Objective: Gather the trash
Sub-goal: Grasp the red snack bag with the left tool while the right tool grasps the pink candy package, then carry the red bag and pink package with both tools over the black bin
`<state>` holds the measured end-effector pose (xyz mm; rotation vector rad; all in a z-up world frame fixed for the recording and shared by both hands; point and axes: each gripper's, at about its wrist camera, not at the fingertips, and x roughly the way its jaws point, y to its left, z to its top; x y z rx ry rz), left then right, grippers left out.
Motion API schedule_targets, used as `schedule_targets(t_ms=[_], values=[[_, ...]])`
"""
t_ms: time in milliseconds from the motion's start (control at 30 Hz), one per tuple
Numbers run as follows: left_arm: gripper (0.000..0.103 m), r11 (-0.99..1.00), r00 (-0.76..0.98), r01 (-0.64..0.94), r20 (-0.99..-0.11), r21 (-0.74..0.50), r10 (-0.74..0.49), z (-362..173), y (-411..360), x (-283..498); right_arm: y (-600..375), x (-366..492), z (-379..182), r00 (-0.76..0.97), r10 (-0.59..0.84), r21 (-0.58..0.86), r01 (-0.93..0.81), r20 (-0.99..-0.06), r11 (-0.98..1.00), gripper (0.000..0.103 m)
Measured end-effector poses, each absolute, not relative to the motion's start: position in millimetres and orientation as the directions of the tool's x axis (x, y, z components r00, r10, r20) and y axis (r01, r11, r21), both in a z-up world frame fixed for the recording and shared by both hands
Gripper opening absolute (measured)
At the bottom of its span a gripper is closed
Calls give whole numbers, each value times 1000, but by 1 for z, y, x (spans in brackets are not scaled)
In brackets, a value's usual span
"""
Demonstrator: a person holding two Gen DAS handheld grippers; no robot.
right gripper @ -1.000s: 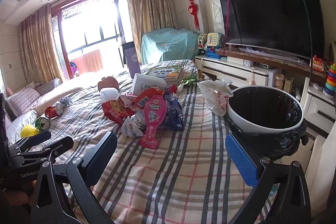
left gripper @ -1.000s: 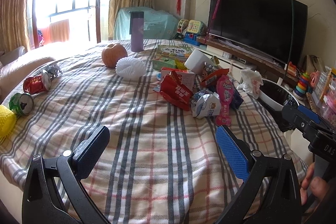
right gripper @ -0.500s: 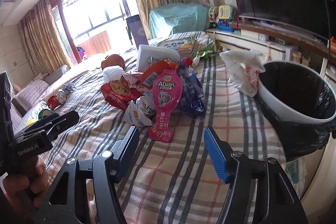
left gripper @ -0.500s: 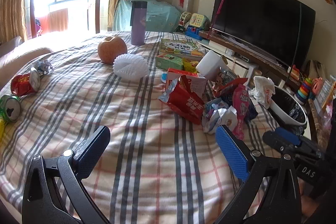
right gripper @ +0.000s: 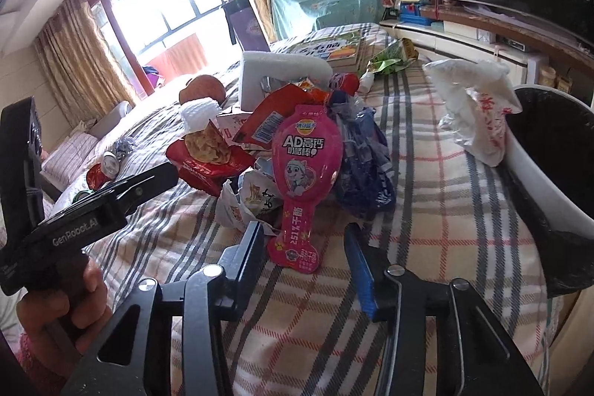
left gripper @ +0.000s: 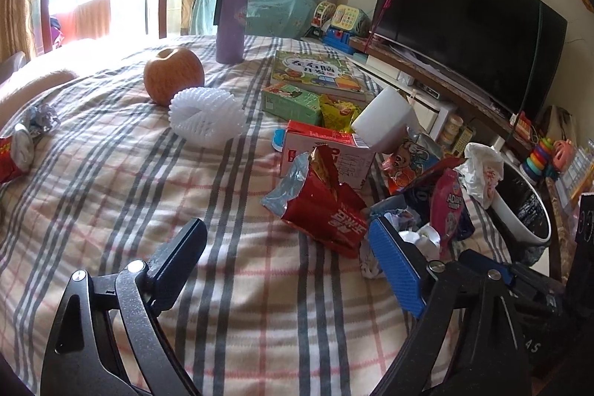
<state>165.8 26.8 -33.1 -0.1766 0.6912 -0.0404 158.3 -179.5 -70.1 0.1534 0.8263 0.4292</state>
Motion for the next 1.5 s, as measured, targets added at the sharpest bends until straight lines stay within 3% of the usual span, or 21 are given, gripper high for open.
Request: schedule_targets(t_ms=[167,233,300,433,567,633,1033,1500], values=[[79,983,748,-11,-654,-182,-113,-42,25,183,-178,169,-76,570,440,318,-306,-694,897,34],[62,984,725,-4,-678,-181,-122,-49,24,189,-178,172,-78,558,448,322,-313,-699,893,26],[51,981,708,8,-692,-193,-141,-54,24,192,-174,171,-78,551,455,323,-324,-700,889,17],[33,980,709,25,-688,-196,-156,-56,23,187,-170,166,-74,549,467,315,-352,-693,882,10],[24,982,719,40,-677,-185,-157,-51,21,173,-168,161,-70,548,481,324,-363,-684,874,7],[10,982,723,40,-674,-184,-156,-49,21,165,-169,158,-68,553,483,322,-366,-679,873,4],[10,978,733,86,-653,-190,-191,-29,13,134,-192,137,-52,594,484,329,-357,-642,874,3],[10,953,715,225,-631,-203,-303,-12,-50,122,-255,117,-46,659,427,357,-249,-619,900,3]])
